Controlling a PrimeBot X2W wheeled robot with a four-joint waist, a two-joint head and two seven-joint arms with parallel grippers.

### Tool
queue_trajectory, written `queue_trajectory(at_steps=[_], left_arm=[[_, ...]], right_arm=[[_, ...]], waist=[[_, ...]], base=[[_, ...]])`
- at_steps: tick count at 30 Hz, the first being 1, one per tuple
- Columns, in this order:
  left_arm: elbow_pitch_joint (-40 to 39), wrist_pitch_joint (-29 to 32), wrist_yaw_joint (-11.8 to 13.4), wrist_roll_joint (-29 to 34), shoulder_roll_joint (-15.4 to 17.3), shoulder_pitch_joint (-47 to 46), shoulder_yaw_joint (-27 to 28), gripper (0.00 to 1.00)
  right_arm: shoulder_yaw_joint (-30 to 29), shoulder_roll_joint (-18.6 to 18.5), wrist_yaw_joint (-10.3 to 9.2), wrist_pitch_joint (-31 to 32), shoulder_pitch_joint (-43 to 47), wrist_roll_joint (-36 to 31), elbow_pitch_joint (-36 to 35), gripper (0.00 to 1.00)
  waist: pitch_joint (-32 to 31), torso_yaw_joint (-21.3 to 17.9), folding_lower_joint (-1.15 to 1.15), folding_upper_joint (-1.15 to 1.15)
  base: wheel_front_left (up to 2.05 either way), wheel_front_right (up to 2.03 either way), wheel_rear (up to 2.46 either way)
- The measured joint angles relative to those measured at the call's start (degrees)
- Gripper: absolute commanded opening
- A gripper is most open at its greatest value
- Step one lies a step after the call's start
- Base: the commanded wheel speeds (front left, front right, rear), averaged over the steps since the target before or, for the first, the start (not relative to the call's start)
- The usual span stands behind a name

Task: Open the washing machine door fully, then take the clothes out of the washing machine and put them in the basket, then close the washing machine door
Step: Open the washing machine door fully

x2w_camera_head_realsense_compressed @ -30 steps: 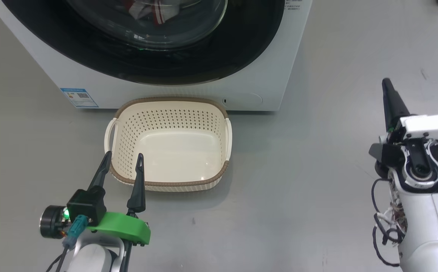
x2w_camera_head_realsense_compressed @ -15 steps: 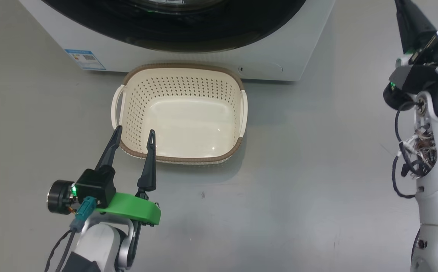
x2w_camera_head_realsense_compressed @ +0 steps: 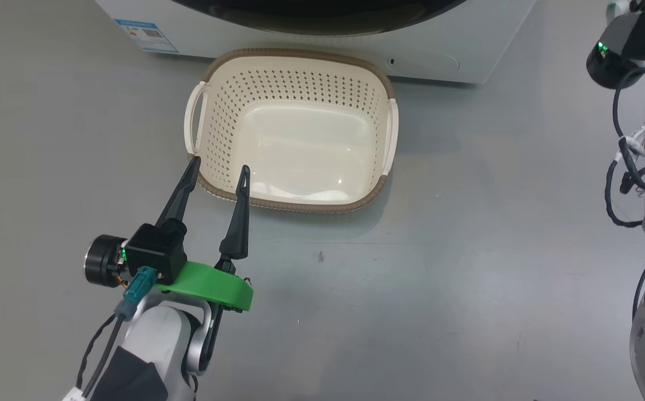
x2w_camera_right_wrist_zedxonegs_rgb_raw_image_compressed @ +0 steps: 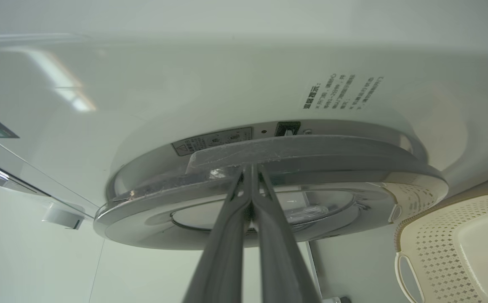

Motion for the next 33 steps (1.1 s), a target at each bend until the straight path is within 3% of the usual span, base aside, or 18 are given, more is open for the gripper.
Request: queue_trajectory(at_steps=[19,33], left_arm=[[1.75,-0.07,-0.73,-0.78,-0.63,-3.61,-1.80,1.00],[2.67,-0.08,-0.73,-1.53,-0.90,-4.46,-1.72,1.00]], right_arm=[[1.96,-3.10,-1.10,2.27,-11.96,-2.20,7.49,0.00],[2.54,-4.26,-1.49,5.32,-15.79,-1.99,12.72,0.00]], waist=[[3.80,4.70,0.00,0.00],[4.07,5.75,-0.01,0.00]], base=[[0.00,0.00,0.00],[0.00,0.00,0.00]])
